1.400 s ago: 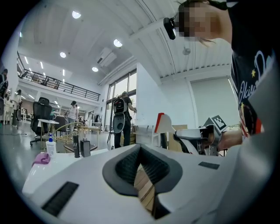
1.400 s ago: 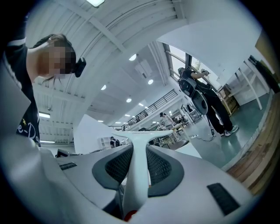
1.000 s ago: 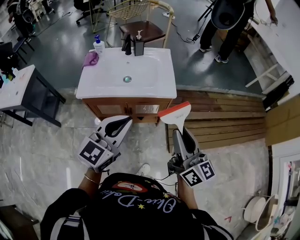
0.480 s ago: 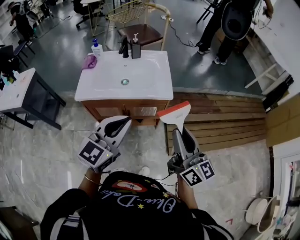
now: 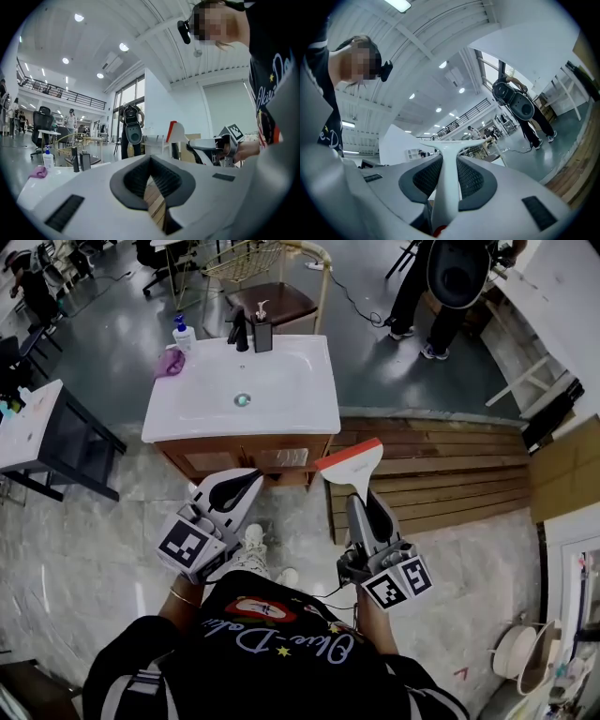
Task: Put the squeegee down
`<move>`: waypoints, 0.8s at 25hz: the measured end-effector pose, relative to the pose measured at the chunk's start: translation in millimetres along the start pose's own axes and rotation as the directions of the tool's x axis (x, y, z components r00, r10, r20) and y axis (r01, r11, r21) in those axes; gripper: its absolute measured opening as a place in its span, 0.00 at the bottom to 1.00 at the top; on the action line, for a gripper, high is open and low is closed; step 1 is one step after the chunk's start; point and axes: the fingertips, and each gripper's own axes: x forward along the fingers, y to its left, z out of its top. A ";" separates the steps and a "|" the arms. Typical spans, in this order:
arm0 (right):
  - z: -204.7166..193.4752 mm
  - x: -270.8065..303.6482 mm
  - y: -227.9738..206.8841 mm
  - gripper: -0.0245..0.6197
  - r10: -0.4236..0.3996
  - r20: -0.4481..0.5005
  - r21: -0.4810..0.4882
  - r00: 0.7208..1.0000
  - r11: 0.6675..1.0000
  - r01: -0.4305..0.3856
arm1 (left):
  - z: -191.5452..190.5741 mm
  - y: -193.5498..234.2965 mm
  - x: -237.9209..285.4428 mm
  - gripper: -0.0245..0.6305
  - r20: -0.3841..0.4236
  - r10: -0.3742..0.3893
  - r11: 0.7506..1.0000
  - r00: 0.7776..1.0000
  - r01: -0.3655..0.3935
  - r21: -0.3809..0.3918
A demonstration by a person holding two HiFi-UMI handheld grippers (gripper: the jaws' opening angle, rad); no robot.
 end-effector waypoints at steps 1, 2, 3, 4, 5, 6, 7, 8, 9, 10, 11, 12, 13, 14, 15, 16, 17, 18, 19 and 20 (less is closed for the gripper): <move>1.0 0.1 -1.7 0.19 -0.003 0.000 -0.004 1.000 1.000 0.003 | 0.4 -0.5 2.9 0.06 0.004 -0.005 1.000 1.000 0.005 -0.002; 2.3 0.5 -2.9 0.19 -0.004 0.001 -0.009 1.000 1.000 0.004 | 0.5 -0.2 5.5 0.06 0.007 -0.009 1.000 1.000 0.009 -0.004; 4.0 1.2 -3.9 0.19 -0.006 0.004 -0.013 1.000 1.000 0.006 | 0.6 0.8 8.0 0.06 0.009 -0.011 1.000 1.000 0.011 -0.006; 5.9 2.2 -5.0 0.19 -0.008 0.007 -0.017 1.000 1.000 0.008 | 0.7 2.2 10.4 0.06 0.008 -0.013 1.000 1.000 0.013 -0.007; 7.7 3.2 -6.2 0.19 -0.010 0.009 -0.020 1.000 1.000 0.010 | 1.0 3.6 12.9 0.06 0.008 -0.016 1.000 1.000 0.016 -0.006; 9.0 4.0 -7.7 0.19 -0.014 0.010 -0.024 1.000 1.000 0.014 | 1.6 4.8 15.5 0.06 0.010 -0.020 1.000 1.000 0.020 -0.005; 9.7 4.6 -9.7 0.19 -0.018 0.010 -0.027 1.000 0.999 0.018 | 2.3 5.7 18.4 0.06 0.013 -0.025 1.000 1.000 0.025 -0.004; 10.0 5.3 -11.9 0.19 -0.022 0.008 -0.029 1.000 0.999 0.022 | 3.2 6.4 21.3 0.06 0.018 -0.030 1.000 0.999 0.030 -0.004; 10.1 6.3 -14.1 0.19 -0.025 0.006 -0.031 1.000 0.999 0.026 | 4.0 7.1 24.2 0.06 0.022 -0.034 0.999 0.999 0.034 -0.004; 10.2 7.7 -16.0 0.19 -0.027 0.006 -0.032 1.000 0.999 0.028 | 4.7 8.0 26.7 0.06 0.026 -0.038 0.999 0.999 0.038 -0.003; 10.7 9.3 -17.3 0.19 -0.028 0.006 -0.033 1.000 0.999 0.029 | 4.9 9.3 29.1 0.06 0.028 -0.042 0.999 0.999 0.042 -0.001; 11.8 11.0 -18.2 0.19 -0.029 0.008 -0.036 1.000 0.999 0.029 | 4.9 10.8 31.4 0.06 0.028 -0.045 0.999 0.999 0.045 -0.001; 13.5 12.6 -19.0 0.19 -0.030 0.010 -0.040 0.999 0.999 0.031 | 4.9 12.4 33.7 0.06 0.028 -0.048 0.999 0.998 0.048 -0.001; 15.3 14.2 -19.8 0.19 -0.032 0.012 -0.045 0.999 0.998 0.033 | 5.4 14.0 36.1 0.06 0.030 -0.051 0.999 0.998 0.051 -0.002; 17.1 15.8 -20.6 0.19 -0.035 0.014 -0.050 0.999 0.998 0.036 | 6.3 15.6 38.6 0.06 0.033 -0.055 0.998 0.998 0.055 -0.002; 18.6 17.6 -21.5 0.19 -0.038 0.015 -0.055 0.999 0.998 0.039 | 7.6 17.2 41.0 0.06 0.038 -0.060 0.998 0.997 0.060 -0.002; 19.7 19.5 -22.4 0.19 -0.041 0.015 -0.059 0.999 0.997 0.042 | 9.1 18.9 43.6 0.06 0.043 -0.064 0.998 0.997 0.064 -0.001; 20.6 21.6 -23.2 0.19 -0.044 0.016 -0.063 0.999 0.997 0.045 | 10.3 20.8 46.2 0.06 0.047 -0.069 0.998 0.996 0.069 0.000; 21.3 23.8 -24.1 0.19 -0.047 0.016 -0.067 0.999 0.997 0.048 | 11.2 22.7 48.8 0.06 0.049 -0.074 0.997 0.996 0.074 0.002; 22.0 25.9 -25.0 0.19 -0.050 0.017 -0.071 0.999 0.996 0.051 | 11.6 24.7 51.4 0.06 0.049 -0.078 0.997 0.996 0.078 0.005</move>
